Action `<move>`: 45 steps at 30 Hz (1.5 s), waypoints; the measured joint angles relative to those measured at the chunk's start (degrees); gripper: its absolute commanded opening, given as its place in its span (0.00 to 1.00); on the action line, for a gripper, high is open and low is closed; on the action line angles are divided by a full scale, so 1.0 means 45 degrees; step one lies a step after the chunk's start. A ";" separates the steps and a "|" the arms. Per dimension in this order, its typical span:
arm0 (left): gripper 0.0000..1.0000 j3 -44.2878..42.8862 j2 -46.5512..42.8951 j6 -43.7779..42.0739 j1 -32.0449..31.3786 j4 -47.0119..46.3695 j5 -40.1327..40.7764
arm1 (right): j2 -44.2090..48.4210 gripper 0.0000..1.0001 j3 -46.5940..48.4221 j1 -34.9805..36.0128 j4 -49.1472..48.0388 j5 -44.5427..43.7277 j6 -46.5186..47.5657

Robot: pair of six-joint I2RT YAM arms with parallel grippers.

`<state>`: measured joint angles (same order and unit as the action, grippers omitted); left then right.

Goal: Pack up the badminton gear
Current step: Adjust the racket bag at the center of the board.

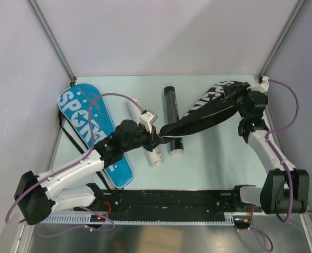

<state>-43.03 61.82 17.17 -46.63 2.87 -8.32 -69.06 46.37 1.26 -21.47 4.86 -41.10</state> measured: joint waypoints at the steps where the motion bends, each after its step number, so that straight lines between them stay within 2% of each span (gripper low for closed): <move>1: 0.00 -0.0019 0.0044 -0.0078 -0.0019 0.0010 -0.0146 | -0.0452 0.00 0.0384 -0.0039 -0.0073 0.0243 0.0097; 4: 0.00 -0.0160 0.0199 -0.0262 -0.0068 -0.0015 -0.0515 | -0.1991 0.02 0.1768 -0.0019 -0.0257 0.1258 0.0486; 8: 0.00 -0.0282 0.0262 -0.0355 -0.0087 -0.0112 -0.0767 | -0.3871 0.11 0.3366 0.0058 -0.0117 0.2511 0.0913; 10: 0.00 -0.0321 0.0262 -0.0379 -0.0083 -0.0136 -0.0831 | -0.4901 0.22 0.4192 0.0117 0.0248 0.2982 0.1277; 14: 0.00 -0.0321 0.0175 -0.0364 -0.0078 0.0053 -0.0889 | -0.6173 0.54 0.5178 -0.0015 0.1433 0.3041 0.2103; 16: 0.00 -0.0321 -0.0010 -0.0321 -0.0015 0.0199 -0.0913 | -0.6572 0.64 0.5634 -0.0257 0.2531 0.3133 0.2613; 18: 0.00 -0.0340 -0.0180 -0.0170 0.0073 0.0296 -0.0923 | -0.6679 0.68 0.6042 -0.0568 0.3837 0.3177 0.3215; 22: 0.00 -0.0743 -0.0219 0.0515 0.0442 0.0622 -0.1030 | -0.6377 0.70 0.6581 -0.1282 0.5790 0.3687 0.4609; 27: 0.00 -0.1423 -0.0175 0.1593 0.0933 0.0889 -0.1302 | -0.5464 0.71 0.6659 -0.2837 0.6912 0.5615 0.5663; 30: 0.00 -0.1661 -0.0170 0.2210 0.1209 0.0928 -0.1530 | -0.5124 0.67 0.6698 -0.4090 0.6917 0.6611 0.5965; 35: 0.00 -0.1685 -0.0170 0.2934 0.1875 0.1015 -0.2137 | -0.4867 0.59 0.6698 -0.5217 0.6926 0.6781 0.6975; 45: 0.00 -0.1744 -0.0175 0.3308 0.3021 0.1219 -0.3453 | -0.5144 0.58 0.6222 -0.6120 0.5231 0.6844 1.0321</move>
<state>-50.87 61.04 32.05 -33.04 8.36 -23.86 -92.20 74.37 -26.28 2.07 35.66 5.34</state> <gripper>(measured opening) 0.078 0.599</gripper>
